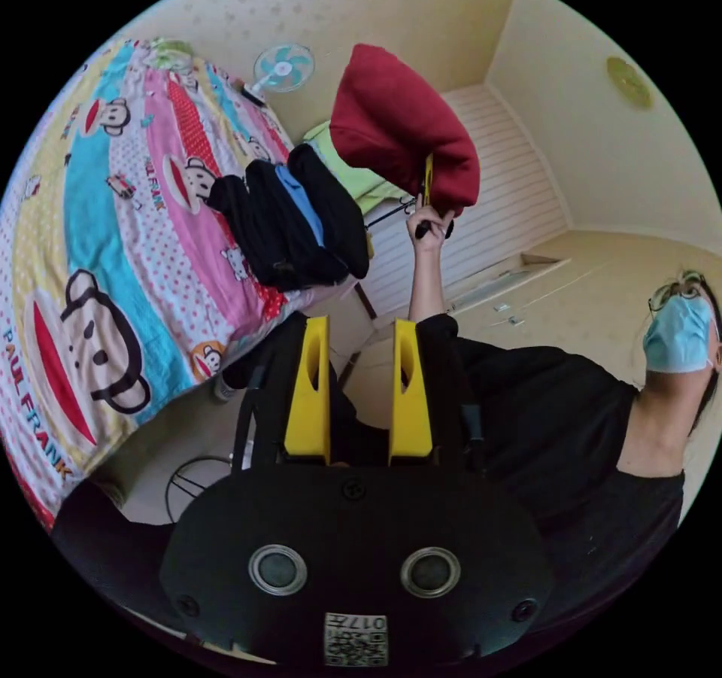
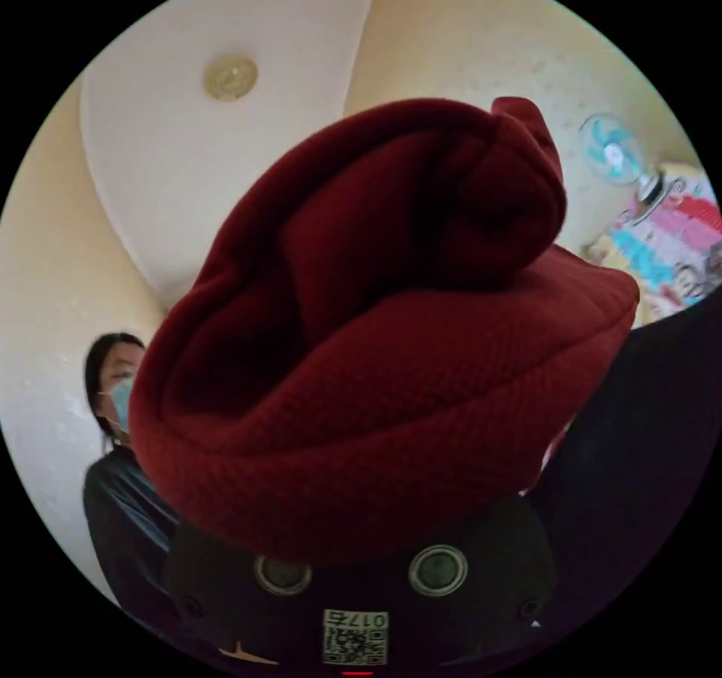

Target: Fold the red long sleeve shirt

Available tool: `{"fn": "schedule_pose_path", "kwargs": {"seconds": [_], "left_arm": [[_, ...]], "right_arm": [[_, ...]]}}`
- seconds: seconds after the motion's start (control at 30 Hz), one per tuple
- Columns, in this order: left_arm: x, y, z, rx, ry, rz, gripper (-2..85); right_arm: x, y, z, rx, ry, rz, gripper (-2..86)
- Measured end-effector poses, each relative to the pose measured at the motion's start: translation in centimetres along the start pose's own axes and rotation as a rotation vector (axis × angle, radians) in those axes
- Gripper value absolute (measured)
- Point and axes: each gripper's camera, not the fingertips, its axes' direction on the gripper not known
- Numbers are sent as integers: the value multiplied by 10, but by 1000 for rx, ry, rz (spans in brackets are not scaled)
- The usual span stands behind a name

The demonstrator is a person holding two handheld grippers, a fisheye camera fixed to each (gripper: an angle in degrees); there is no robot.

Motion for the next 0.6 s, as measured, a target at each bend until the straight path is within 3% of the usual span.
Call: {"fn": "schedule_pose_path", "kwargs": {"seconds": [0.03,0.17,0.27,0.33,0.43,0.6], "left_arm": [[-16,2,11,-15,8,-37,122],[-63,11,26,-39,-37,-188,126],[-98,19,-2,31,-197,-294,130],[-127,23,-56,146,-407,-398,134],[-162,18,-144,274,-716,-518,142],[-212,-15,-269,495,-1185,-629,150]], "right_arm": [[13,13,-31,-7,166,13,104],[82,138,-136,51,573,573,72],[56,235,-155,191,434,533,41],[49,275,-146,183,442,576,24],[51,295,-99,-66,484,594,11],[31,280,2,-453,418,409,4]]}}
